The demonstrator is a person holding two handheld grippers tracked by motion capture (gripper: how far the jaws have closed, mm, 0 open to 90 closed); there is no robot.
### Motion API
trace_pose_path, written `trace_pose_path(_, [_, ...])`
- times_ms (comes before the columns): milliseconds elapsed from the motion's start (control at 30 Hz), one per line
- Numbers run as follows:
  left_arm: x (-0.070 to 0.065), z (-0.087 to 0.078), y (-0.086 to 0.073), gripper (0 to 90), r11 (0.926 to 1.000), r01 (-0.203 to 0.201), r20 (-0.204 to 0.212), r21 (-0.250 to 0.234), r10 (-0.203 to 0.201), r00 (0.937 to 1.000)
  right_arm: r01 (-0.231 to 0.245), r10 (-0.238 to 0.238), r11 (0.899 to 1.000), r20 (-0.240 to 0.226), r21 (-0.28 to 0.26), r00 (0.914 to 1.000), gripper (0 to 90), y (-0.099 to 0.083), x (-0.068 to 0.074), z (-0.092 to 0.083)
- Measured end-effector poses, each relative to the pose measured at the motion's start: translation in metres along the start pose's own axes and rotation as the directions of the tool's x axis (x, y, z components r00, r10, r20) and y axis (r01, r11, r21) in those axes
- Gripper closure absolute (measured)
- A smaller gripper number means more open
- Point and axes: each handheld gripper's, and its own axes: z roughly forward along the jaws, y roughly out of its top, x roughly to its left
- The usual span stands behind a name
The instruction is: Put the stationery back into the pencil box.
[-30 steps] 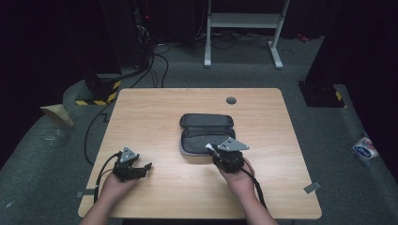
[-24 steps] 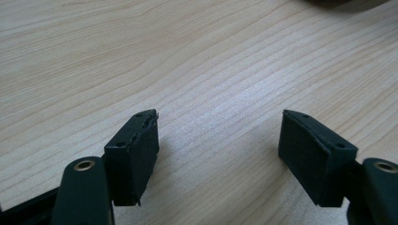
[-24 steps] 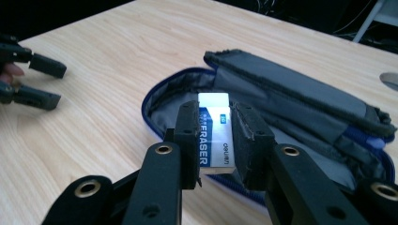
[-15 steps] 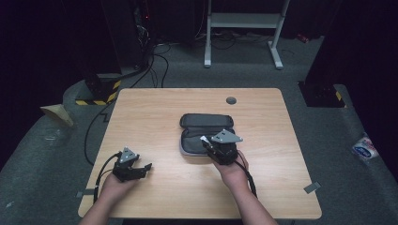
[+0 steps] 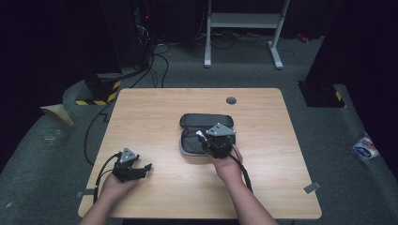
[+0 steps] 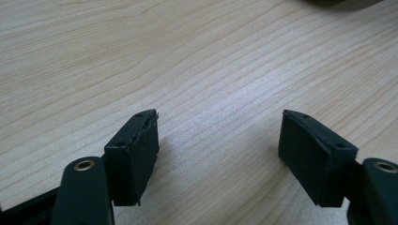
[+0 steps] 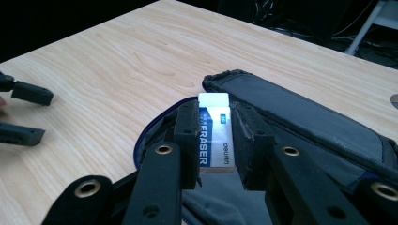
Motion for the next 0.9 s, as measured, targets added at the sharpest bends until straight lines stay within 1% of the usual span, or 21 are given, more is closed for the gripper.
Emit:
trace_pose_path(267, [0.000,0.000,0.000,29.3,1.0000,-0.004,-0.001,0.000,0.004,1.0000,-0.012,0.012,1.000,0.017,0.022,0.9998,72.4,0.004,-0.002,0.014])
trace_pose_path(600, [0.000,0.000,0.000,29.3,1.0000,-0.002,0.000,0.000,0.002,1.0000,0.000,-0.001,0.998,0.017,0.065,0.9999,72.3,0.005,0.000,0.029])
trace_pose_path(700, [0.000,0.000,0.000,29.3,1.0000,0.000,0.001,-0.001,0.000,1.0000,-0.001,0.000,0.997,0.017,0.082,0.9998,72.3,0.003,-0.001,0.032])
trace_pose_path(900, [0.000,0.000,0.000,29.3,1.0000,0.001,0.002,0.000,-0.001,1.0000,-0.008,0.007,0.996,0.014,0.087,0.9999,72.3,-0.001,-0.001,0.033])
